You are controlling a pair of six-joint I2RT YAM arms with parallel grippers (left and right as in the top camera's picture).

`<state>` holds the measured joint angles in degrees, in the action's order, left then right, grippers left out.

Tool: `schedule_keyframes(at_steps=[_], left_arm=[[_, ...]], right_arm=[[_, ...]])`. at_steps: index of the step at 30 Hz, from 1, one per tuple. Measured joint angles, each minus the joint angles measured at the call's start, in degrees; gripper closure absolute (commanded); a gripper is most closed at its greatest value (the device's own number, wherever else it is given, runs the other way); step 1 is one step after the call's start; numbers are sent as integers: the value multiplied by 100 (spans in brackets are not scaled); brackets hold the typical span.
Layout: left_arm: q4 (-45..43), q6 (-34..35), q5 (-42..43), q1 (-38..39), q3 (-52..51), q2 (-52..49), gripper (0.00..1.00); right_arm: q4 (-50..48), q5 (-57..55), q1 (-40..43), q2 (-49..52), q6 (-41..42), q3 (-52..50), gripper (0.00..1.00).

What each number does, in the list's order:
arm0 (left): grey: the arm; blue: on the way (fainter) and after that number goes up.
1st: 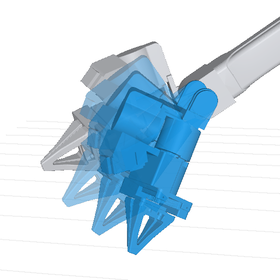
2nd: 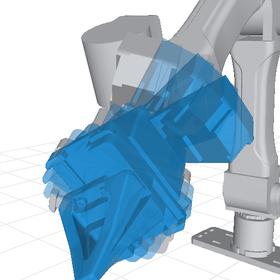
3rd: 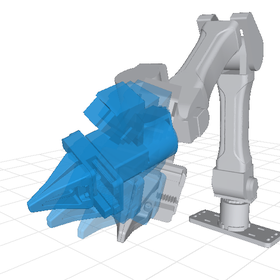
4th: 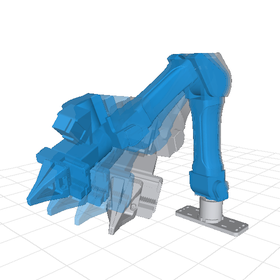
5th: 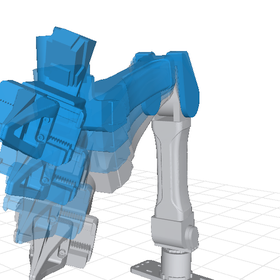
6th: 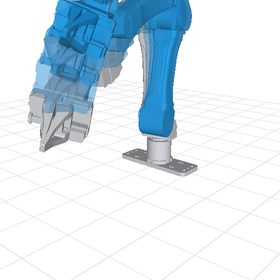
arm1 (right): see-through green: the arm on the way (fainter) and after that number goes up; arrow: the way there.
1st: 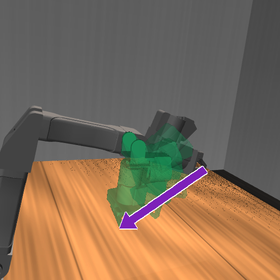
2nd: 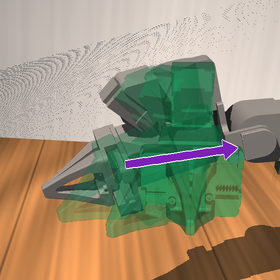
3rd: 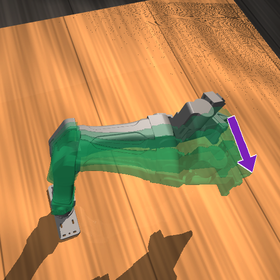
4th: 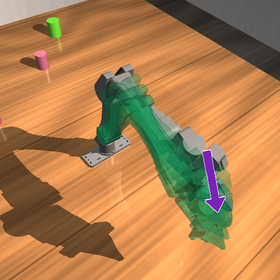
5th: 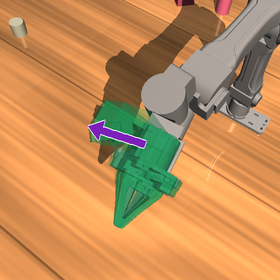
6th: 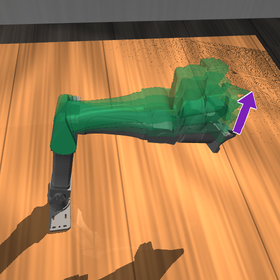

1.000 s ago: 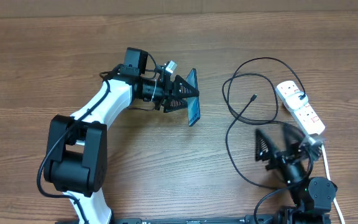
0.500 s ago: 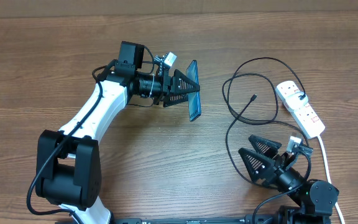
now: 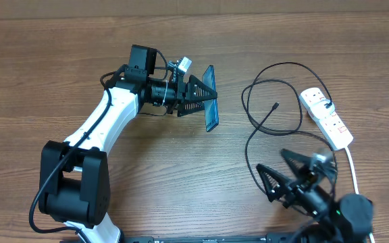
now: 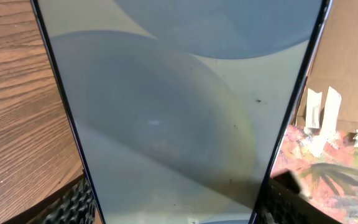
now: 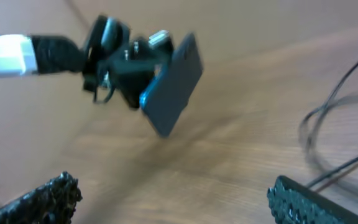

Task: Plug charger to phone and switch on socket
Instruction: 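Move the right gripper toward the held phone and grasp its edge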

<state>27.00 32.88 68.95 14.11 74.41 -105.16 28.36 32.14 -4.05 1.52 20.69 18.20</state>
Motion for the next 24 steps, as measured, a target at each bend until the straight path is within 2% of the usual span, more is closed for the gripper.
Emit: schedule_keyframes(at_steps=[2, 7, 13, 19, 24], left_arm=[[-2, 0, 0, 0, 0, 0, 43], [0, 2, 0, 0, 0, 0, 43], [0, 2, 0, 0, 0, 0, 43], [0, 0, 0, 0, 0, 0, 43], [0, 2, 0, 0, 0, 0, 42]], right_arm=[[293, -490, -175, 190, -262, 673, 1], [481, -870, -323, 817, -466, 1464, 1], [765, -1012, -334, 1690, -529, 2516, 1], [1460, -1051, -350, 2083, -533, 3333, 1], [1484, -1054, -350, 2308, -595, 4183, 1]])
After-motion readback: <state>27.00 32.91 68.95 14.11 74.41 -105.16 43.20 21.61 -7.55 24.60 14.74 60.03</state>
